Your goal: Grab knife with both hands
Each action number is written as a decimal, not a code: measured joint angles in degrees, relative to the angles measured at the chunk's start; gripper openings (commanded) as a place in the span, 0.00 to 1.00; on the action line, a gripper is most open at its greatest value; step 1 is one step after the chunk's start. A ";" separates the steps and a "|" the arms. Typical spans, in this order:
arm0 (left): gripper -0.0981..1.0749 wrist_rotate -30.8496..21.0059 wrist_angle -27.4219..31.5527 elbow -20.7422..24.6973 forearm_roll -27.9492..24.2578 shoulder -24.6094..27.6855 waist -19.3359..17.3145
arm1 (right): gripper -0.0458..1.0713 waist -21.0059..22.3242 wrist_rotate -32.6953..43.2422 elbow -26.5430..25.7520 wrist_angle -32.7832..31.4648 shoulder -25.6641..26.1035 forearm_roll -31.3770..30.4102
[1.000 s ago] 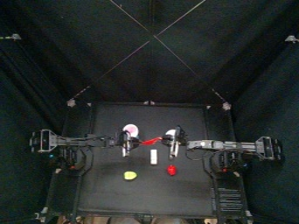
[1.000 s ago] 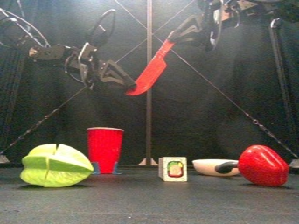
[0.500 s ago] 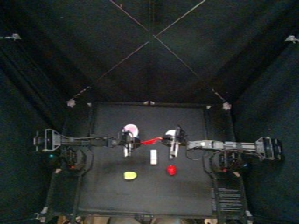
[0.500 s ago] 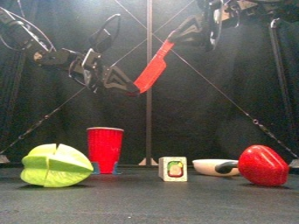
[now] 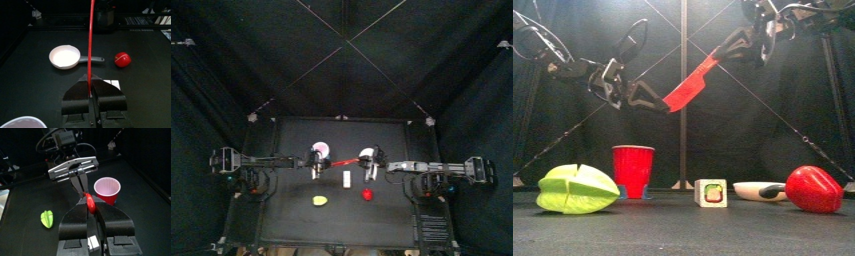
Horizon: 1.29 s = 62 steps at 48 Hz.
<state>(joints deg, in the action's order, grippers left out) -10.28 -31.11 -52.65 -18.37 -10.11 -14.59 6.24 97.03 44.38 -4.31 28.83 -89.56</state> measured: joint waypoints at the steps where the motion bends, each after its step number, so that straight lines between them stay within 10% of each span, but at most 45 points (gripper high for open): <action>1: 0.27 0.00 0.00 -0.18 0.00 -0.09 0.09 | 0.29 0.00 0.00 0.35 0.00 0.00 0.26; 36: 0.27 0.09 0.09 -2.02 2.29 0.35 -1.05 | 0.29 1.05 -0.79 7.03 -0.26 -9.84 4.13; 62: 0.27 0.00 -0.35 -2.72 -7.47 2.11 -0.53 | 0.29 -0.62 -0.70 7.91 -0.44 -10.81 -1.93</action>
<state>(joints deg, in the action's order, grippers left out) -10.28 -31.46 -55.37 -25.84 -8.00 -15.12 5.63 96.33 52.29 -4.75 18.02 -91.49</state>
